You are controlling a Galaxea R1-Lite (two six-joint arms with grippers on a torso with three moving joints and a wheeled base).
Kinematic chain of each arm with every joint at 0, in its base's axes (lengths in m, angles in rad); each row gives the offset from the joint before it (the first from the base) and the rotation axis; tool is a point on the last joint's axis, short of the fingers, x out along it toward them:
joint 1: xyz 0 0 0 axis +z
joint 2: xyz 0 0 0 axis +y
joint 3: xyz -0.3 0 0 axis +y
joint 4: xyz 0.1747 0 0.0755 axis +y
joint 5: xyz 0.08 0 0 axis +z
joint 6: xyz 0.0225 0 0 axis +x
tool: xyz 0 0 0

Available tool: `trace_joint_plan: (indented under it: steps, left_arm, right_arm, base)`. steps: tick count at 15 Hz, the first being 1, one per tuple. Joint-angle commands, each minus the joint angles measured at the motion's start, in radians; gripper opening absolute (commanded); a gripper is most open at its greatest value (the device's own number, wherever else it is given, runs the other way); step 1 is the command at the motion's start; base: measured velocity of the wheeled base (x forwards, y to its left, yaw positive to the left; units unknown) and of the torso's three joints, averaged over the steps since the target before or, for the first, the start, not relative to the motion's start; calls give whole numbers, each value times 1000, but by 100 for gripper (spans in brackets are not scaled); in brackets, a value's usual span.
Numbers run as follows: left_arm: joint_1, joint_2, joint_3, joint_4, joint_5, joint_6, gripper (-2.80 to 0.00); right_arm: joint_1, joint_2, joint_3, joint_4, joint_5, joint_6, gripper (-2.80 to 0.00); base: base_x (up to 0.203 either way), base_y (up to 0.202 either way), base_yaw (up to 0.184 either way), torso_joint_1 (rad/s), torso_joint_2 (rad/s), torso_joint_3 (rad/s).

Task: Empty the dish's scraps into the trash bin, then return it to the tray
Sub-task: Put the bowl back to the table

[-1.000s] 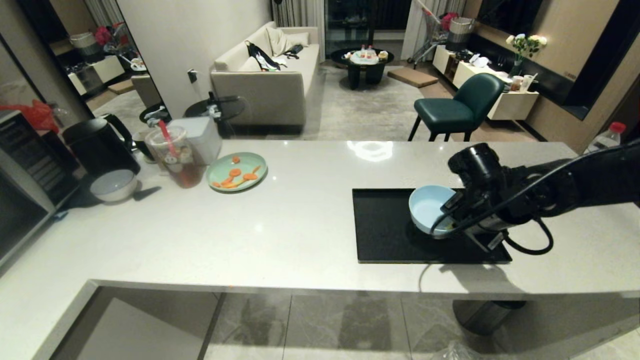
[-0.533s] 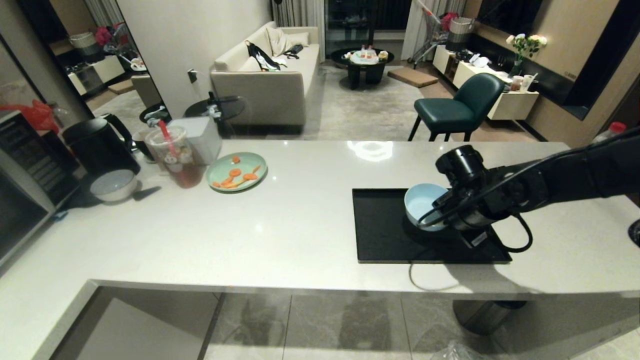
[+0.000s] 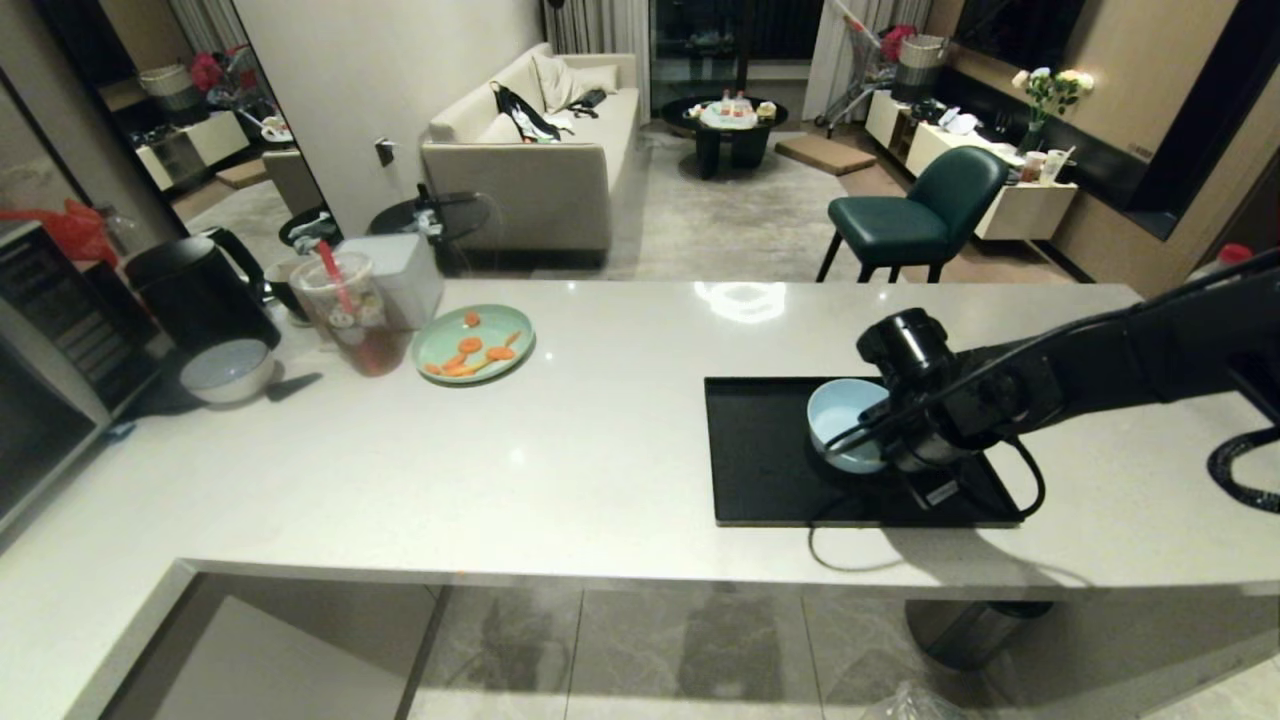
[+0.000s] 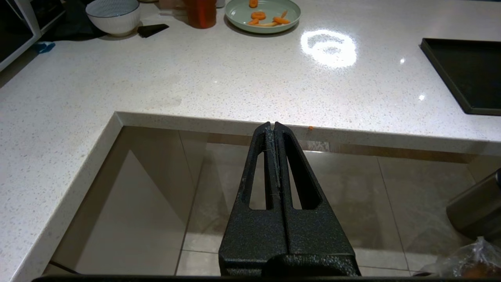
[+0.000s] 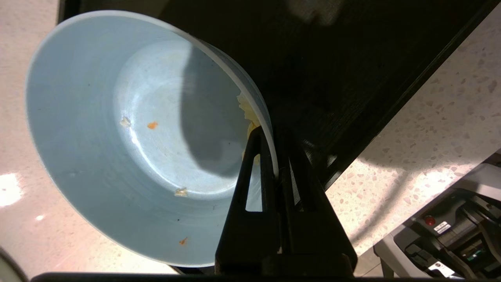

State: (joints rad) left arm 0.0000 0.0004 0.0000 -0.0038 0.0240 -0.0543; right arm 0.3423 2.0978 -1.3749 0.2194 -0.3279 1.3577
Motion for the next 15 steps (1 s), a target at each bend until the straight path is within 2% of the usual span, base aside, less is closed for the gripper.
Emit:
trace_joint_plan:
  steps: [1,15]
  left_arm:
    - [0,1,0,-1,0,-1,-280]
    - [0,1,0,-1,0,-1,-280]
  right_arm:
    - [1,23,-3,0,-2,11,-280]
    - [44,68,-16,5,-1,64,-280]
  base:
    - [0,0,0,0,0,0]
    - [0,0,0,0,0,0]
